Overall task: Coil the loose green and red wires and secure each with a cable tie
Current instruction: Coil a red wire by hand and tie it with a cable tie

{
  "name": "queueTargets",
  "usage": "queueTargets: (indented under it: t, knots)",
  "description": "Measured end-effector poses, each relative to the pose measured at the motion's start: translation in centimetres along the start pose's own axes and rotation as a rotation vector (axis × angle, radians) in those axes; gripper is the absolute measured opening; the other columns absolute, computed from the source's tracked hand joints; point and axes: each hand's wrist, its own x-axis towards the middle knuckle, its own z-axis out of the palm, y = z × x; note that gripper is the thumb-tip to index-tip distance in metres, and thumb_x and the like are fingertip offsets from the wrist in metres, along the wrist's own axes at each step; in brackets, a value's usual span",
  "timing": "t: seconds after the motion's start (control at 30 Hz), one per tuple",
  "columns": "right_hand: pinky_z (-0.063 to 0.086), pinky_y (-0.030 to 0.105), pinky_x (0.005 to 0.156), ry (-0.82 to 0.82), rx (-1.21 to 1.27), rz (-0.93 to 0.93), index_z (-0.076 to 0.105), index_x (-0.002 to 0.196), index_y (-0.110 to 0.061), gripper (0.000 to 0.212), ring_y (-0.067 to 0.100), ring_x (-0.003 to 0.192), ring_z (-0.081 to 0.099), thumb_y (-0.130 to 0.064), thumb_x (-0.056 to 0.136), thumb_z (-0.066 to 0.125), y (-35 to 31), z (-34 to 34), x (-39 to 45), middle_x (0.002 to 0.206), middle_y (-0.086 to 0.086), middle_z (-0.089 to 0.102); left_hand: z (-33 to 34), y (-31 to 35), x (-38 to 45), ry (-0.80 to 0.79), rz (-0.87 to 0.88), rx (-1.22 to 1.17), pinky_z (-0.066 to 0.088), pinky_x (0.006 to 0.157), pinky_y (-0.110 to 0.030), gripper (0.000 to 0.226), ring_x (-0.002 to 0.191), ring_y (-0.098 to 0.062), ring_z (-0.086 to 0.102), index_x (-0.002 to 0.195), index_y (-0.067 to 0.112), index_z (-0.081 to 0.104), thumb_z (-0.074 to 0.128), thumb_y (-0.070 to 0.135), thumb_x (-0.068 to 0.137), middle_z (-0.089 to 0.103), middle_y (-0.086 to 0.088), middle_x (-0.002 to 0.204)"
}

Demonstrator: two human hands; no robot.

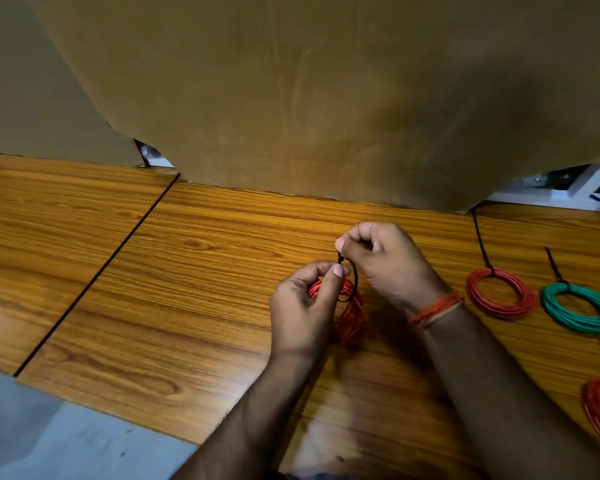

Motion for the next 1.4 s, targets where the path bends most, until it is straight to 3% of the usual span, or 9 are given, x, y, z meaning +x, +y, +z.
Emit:
queueTargets:
  t: [0.17,0.37,0.53,0.67,0.83,0.97,1.1,1.27,1.4]
  knots:
    - [0.045,0.023,0.067,0.11,0.078,0.078,0.066,0.074,-0.02,0.025,-0.005,0.063,0.055,-0.021,0.098,0.066,0.2,0.3,0.8,0.067,-0.013,0.063,0.2,-0.3,-0.9,-0.03,-0.002,0.03,0.05,0.071,-0.026,0.023,0.074,-0.005,0.064,0.085,0.014,0.077,0.066,0.033,0.09,0.073,0.006,0.076]
    - [0.047,0.044,0.063,0.327,0.112,0.049,0.058,0.081,-0.021,0.025,0.015,0.069,0.055,-0.032,0.103,0.052,0.2,0.1,1.9,0.074,-0.003,0.057,0.5,0.0,-1.2,-0.094,-0.067,-0.121,0.042,0.062,-0.014,0.022,0.063,0.003,0.054,0.088,0.001,0.074,0.062,0.014,0.101,0.065,0.01,0.068]
    - [0.04,0.017,0.042,0.189,0.422,0.079,0.047,0.099,-0.014,0.016,0.021,0.057,0.066,-0.018,0.111,0.036,-1.4,1.3,1.4,0.076,0.007,0.067,1.0,-0.3,-1.1,-0.158,-0.026,-0.067,0.044,0.066,-0.033,0.051,0.071,-0.014,0.055,0.08,0.002,0.07,0.066,0.051,0.09,0.067,-0.017,0.073]
    - [0.04,0.027,0.046,0.211,0.271,-0.08,0.046,0.099,-0.012,0.013,0.012,0.048,0.048,-0.015,0.109,0.039,-1.0,2.6,1.2,0.063,0.0,0.054,0.9,-1.3,-0.7,-0.21,-0.043,-0.014,0.043,0.068,-0.034,0.045,0.075,-0.01,0.053,0.082,0.0,0.068,0.061,0.043,0.094,0.065,-0.006,0.074]
    - [0.042,0.033,0.05,0.311,0.178,-0.092,0.049,0.098,-0.014,0.012,0.01,0.053,0.049,-0.018,0.108,0.042,0.0,3.1,2.0,0.065,-0.004,0.053,0.2,-1.9,-0.8,-0.199,-0.118,-0.155,0.053,0.087,-0.036,0.028,0.096,-0.018,0.068,0.106,0.009,0.078,0.069,0.032,0.093,0.078,-0.01,0.104]
    - [0.045,0.039,0.053,0.362,0.127,-0.106,0.049,0.096,-0.017,0.013,0.013,0.056,0.051,-0.018,0.107,0.042,0.0,3.5,2.1,0.065,-0.006,0.055,0.0,-2.0,-0.8,-0.101,-0.223,-0.28,0.044,0.053,-0.016,0.027,0.056,-0.001,0.054,0.111,0.008,0.076,0.076,0.025,0.089,0.071,0.003,0.078]
    - [0.047,0.043,0.054,0.357,0.07,-0.148,0.048,0.098,-0.019,0.012,0.013,0.057,0.051,-0.018,0.108,0.042,-0.5,3.6,1.7,0.066,-0.007,0.053,-0.7,-1.9,-0.5,-0.121,-0.281,-0.369,0.036,0.044,-0.009,0.026,0.042,0.004,0.047,0.114,0.002,0.072,0.07,0.018,0.093,0.056,0.015,0.053]
    - [0.044,0.037,0.051,0.277,0.005,-0.191,0.049,0.103,-0.016,0.01,0.007,0.055,0.049,-0.018,0.11,0.041,-1.9,4.7,0.9,0.067,-0.006,0.05,-2.8,-1.1,-0.2,-0.113,-0.264,-0.405,0.033,0.044,-0.011,0.032,0.041,0.004,0.039,0.095,-0.005,0.07,0.065,0.026,0.097,0.05,0.013,0.048]
    - [0.04,0.035,0.049,0.251,0.043,-0.195,0.049,0.103,-0.013,0.011,0.008,0.053,0.046,-0.015,0.11,0.041,-3.6,6.1,0.4,0.065,-0.004,0.048,-4.9,-1.0,0.6,-0.11,-0.189,-0.325,0.048,0.069,-0.034,0.03,0.07,-0.017,0.061,0.095,0.002,0.076,0.076,0.031,0.088,0.073,-0.008,0.078]
